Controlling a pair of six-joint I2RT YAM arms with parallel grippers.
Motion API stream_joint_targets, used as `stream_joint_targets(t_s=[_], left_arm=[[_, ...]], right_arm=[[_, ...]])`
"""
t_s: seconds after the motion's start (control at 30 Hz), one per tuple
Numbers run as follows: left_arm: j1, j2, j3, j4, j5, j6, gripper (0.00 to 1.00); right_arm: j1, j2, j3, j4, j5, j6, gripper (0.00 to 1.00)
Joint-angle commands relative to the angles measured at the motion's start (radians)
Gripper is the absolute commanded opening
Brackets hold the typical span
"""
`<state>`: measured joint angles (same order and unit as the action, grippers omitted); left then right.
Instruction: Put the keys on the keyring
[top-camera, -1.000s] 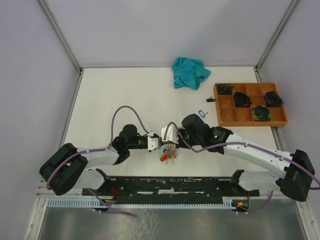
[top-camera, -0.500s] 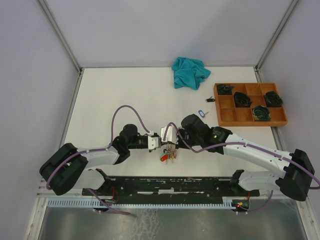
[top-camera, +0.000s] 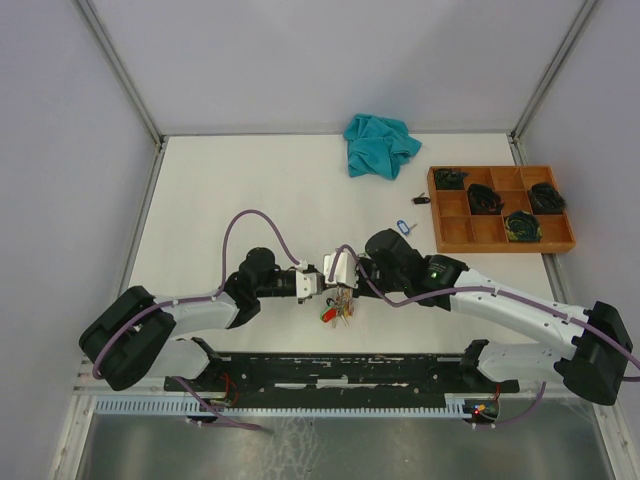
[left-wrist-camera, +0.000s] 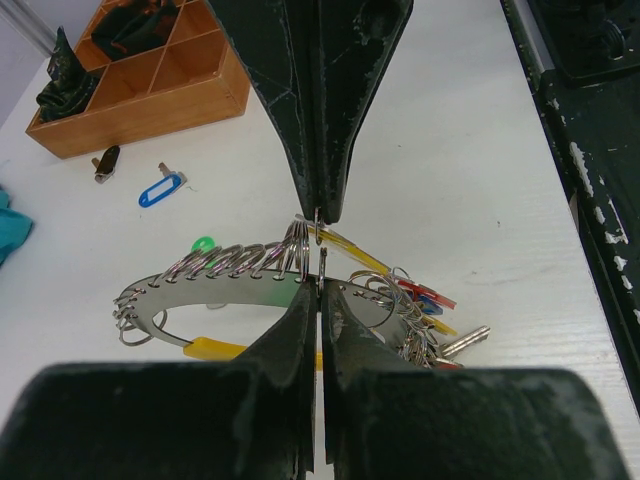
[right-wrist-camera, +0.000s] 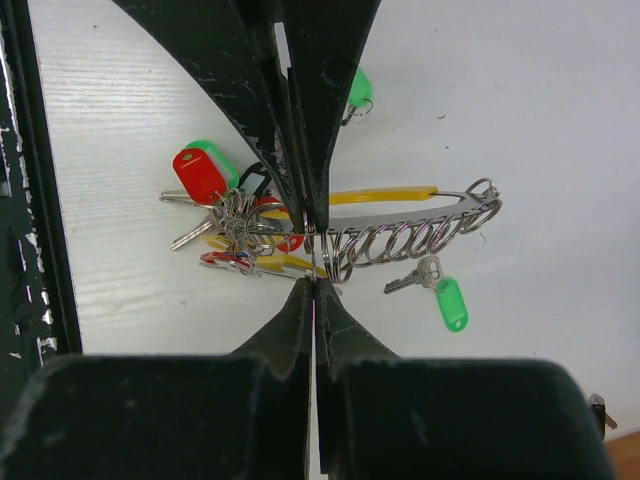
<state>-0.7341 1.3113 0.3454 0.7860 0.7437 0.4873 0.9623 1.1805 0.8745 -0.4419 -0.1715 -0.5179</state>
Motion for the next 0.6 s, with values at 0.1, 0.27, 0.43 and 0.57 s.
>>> stream_joint_targets(t_s=[0.1,0.27,0.43,0.57], left_arm=[[0.006,-0.006,0.041,0.047,0.017,-0.02,0.03],[0.003,-0.005,0.042,0.047,0.016,-0.021,0.03],[0.004,-0.003,0.042,0.048,0.016,-0.022,0.03],[0.004,-0.003,0.043,0.048,0.017,-0.024,0.03]], right_arm=[[0.006,-0.003,0.013,0.024,-0.003,0.005,0.01],[0.006,-0.003,0.015,0.023,-0.015,0.005,0.01],[0.007,-0.01,0.013,0.022,-0.015,0.005,0.01],[0.006,-0.006,0.013,0.02,-0.014,0.005,0.01]])
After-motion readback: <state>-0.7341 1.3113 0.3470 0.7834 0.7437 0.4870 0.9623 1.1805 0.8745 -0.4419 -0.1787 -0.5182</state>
